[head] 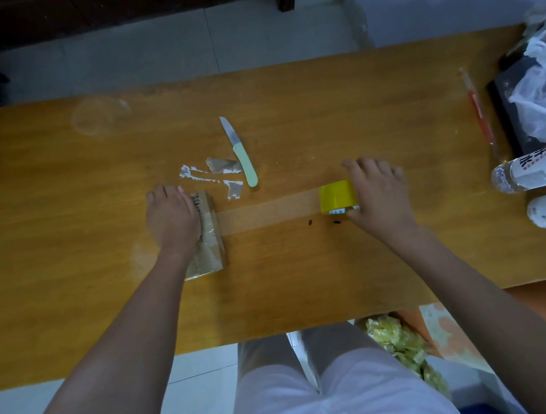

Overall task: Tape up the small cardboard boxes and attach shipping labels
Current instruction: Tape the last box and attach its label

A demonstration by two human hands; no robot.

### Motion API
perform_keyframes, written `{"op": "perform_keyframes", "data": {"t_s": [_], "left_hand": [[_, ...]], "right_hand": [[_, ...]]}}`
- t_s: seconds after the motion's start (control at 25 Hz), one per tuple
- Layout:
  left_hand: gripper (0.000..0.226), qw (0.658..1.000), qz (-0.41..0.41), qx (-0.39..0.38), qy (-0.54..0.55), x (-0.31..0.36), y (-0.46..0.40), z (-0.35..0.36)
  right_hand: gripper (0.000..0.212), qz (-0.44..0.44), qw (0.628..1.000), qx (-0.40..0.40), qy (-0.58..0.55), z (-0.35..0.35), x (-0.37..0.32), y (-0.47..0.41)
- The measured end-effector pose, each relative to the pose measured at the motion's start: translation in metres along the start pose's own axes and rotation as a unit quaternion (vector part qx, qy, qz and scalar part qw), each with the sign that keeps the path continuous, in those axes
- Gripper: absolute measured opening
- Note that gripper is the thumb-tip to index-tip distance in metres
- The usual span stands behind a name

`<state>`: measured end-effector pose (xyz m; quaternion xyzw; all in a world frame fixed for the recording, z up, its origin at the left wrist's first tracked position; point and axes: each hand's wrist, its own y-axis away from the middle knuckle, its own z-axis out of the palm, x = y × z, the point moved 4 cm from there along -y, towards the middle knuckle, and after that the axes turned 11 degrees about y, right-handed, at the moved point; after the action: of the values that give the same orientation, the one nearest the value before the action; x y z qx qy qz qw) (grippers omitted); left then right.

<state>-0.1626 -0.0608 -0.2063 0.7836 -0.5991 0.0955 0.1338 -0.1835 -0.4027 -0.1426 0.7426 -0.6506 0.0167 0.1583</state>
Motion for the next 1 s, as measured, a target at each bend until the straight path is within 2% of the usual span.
{"op": "perform_keyframes", "data": {"t_s": [0.12,0.16,0.24,0.32,0.36,0.48,0.64,0.76,0.88,1.0], "left_hand": [[0.04,1.0,-0.007,-0.006,-0.005,0.0,-0.001,0.001],[0.038,1.0,-0.011,-0.003,0.0,-0.001,-0.001,0.002],[0.036,1.0,-0.016,-0.001,0.004,-0.001,-0.001,0.002],[0.035,1.0,-0.014,0.007,0.008,-0.001,0.0,0.002],[0.035,1.0,-0.013,0.013,0.01,-0.001,0.0,0.002],[0.034,1.0,-0.015,0.021,0.008,0.001,0.0,0.001],[0.039,0.999,-0.015,0.031,0.01,0.0,0.001,0.0],[0.046,1.0,-0.02,0.018,0.016,0.003,0.0,-0.002],[0.045,1.0,-0.017,0.011,0.016,0.005,0.001,-0.003],[0.042,0.999,-0.028,-0.004,0.022,0.003,0.001,-0.004]], "right_hand": [[0.101,0.005,1.0,0.005,-0.025,-0.028,-0.016,-0.009],[0.096,0.005,0.998,0.03,-0.054,-0.039,-0.027,-0.016],[0.069,-0.003,0.99,0.063,-0.125,-0.052,-0.057,-0.037],[0.044,-0.008,0.984,0.035,-0.174,-0.05,-0.092,-0.069],[0.039,-0.008,0.983,0.004,-0.181,-0.044,-0.109,-0.085],[0.034,0.011,0.982,-0.076,-0.173,-0.016,-0.144,-0.117],[0.027,0.033,0.981,-0.099,-0.162,0.011,-0.168,-0.134],[0.028,0.045,0.969,-0.13,-0.207,0.006,-0.171,-0.136],[0.026,0.053,0.951,-0.087,-0.293,-0.016,-0.156,-0.114],[0.034,0.062,0.942,-0.029,-0.329,-0.023,-0.145,-0.054]]}}
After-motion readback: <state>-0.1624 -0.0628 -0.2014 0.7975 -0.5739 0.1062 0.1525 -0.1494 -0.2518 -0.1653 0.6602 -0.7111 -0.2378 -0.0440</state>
